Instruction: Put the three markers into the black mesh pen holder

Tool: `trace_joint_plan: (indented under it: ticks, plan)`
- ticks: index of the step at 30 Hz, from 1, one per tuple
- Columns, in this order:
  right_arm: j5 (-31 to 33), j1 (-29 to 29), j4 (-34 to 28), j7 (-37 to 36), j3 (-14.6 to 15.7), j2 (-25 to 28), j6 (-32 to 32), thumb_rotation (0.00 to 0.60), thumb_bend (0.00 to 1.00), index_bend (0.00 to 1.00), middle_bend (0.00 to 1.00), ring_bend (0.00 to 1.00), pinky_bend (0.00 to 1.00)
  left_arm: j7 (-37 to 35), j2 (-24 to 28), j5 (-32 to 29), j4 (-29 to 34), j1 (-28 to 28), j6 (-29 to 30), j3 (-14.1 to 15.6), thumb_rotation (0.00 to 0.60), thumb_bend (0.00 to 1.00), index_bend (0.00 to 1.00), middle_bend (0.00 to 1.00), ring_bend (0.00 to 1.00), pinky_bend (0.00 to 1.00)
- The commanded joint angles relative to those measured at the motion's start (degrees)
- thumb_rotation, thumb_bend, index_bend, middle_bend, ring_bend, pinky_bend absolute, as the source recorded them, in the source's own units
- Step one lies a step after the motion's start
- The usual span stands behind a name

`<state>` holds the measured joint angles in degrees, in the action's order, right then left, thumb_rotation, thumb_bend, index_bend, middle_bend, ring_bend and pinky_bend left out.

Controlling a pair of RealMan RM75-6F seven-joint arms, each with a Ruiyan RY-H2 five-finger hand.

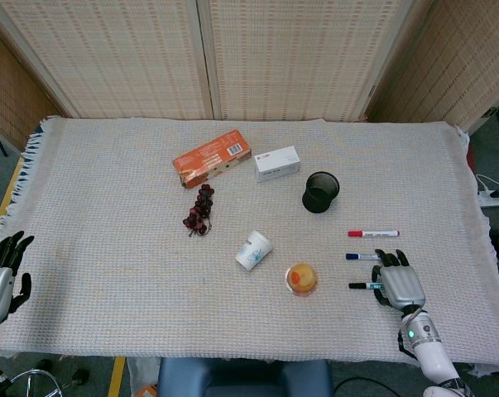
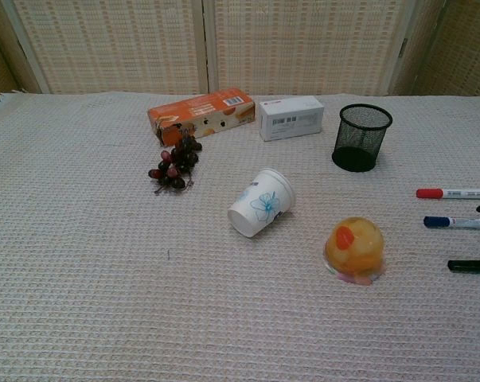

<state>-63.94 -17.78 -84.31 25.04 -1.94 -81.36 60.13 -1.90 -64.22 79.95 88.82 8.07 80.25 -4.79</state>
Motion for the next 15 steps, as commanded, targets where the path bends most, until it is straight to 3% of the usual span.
trace_joint_plan:
  ticks: [1, 10, 15]
  plan:
    - [0.5, -0.1, 0.1, 0.3, 0.0, 0.0, -0.2, 0.6, 0.32, 0.53, 0.06, 0.12, 0.0, 0.1, 0.0, 0.1, 0.0, 0.0, 0.0, 0.0, 0.6, 0.61, 0.1, 0.0, 0.0, 0.1]
    - [-1.2, 0.0, -1.4, -2.1, -0.2, 1.2, 1.4, 0.6, 0.32, 0.58, 0.06, 0.12, 0.0, 0.2, -0.1, 0.1, -0.1, 0.1, -0.1, 0.1, 0.6, 0.6, 0.1, 0.0, 0.0, 0.1]
    - [-7.2, 0.9, -5.8, -12.8, -1.1, 5.3, 3.7, 0.6, 0.32, 0.58, 0.06, 0.13, 0.0, 0.0, 0.0, 0.1, 0.1, -0.1, 0.2, 0.0, 0.6, 0.61, 0.1, 0.0, 0.0, 0.1]
